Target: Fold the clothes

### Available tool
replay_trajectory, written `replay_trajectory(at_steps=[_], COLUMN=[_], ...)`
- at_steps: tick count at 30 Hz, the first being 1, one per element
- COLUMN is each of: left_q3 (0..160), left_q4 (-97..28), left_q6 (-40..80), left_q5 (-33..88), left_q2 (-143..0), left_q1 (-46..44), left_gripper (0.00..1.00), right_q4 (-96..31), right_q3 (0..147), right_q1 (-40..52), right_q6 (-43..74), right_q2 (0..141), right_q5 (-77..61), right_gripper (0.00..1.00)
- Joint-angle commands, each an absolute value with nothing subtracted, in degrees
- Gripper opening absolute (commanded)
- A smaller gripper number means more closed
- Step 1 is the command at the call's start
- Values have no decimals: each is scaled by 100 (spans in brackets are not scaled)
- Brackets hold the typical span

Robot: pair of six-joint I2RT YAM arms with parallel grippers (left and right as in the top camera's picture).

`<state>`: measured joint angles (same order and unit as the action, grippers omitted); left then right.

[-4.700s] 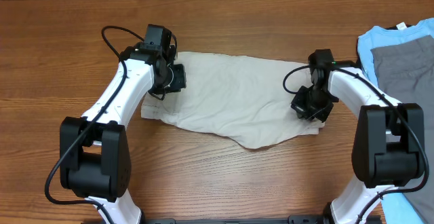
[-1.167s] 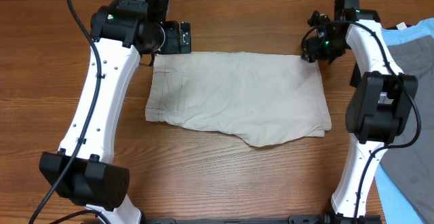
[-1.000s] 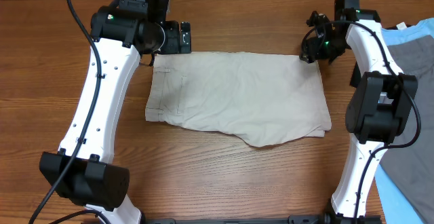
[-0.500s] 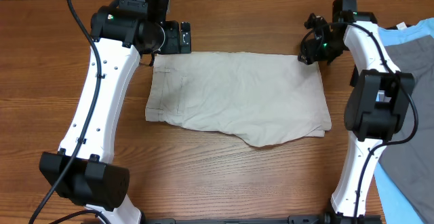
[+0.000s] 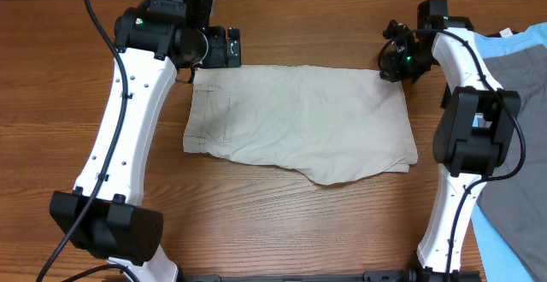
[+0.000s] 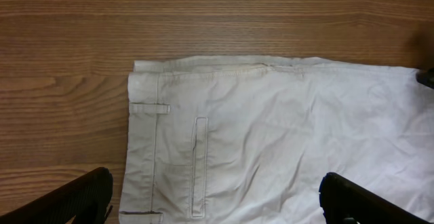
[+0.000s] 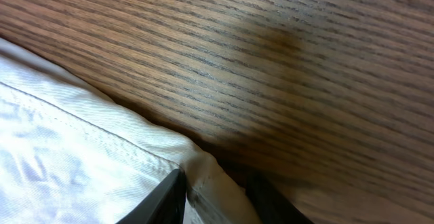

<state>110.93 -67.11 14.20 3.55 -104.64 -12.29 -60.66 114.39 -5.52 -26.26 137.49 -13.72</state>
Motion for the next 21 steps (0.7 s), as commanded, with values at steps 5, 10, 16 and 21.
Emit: replay_trajectory(at_steps=[5, 10, 16, 21], left_q3=[11085, 11085, 11085, 11085], left_q4=[-6707, -6705, -6707, -6705], left_q6=[1374, 1374, 1374, 1374], left_q5=[276, 276, 276, 276], left_q2=[-10490, -10490, -10490, -10490], left_q1=[-1201, -1203, -1208, -1199], left_gripper=[100, 100, 100, 100], right_q4=[-6093, -6296, -6576, -6814], right_q3=[11642, 11872, 12123, 12112], right_q1=[-486, -451, -445, -445], right_q6=[-2279, -2224, -2093, -2095], right_q2=[13747, 13736, 13727, 13727], right_q5=[-1470, -1470, -1470, -1463], right_gripper=[33, 32, 30, 29])
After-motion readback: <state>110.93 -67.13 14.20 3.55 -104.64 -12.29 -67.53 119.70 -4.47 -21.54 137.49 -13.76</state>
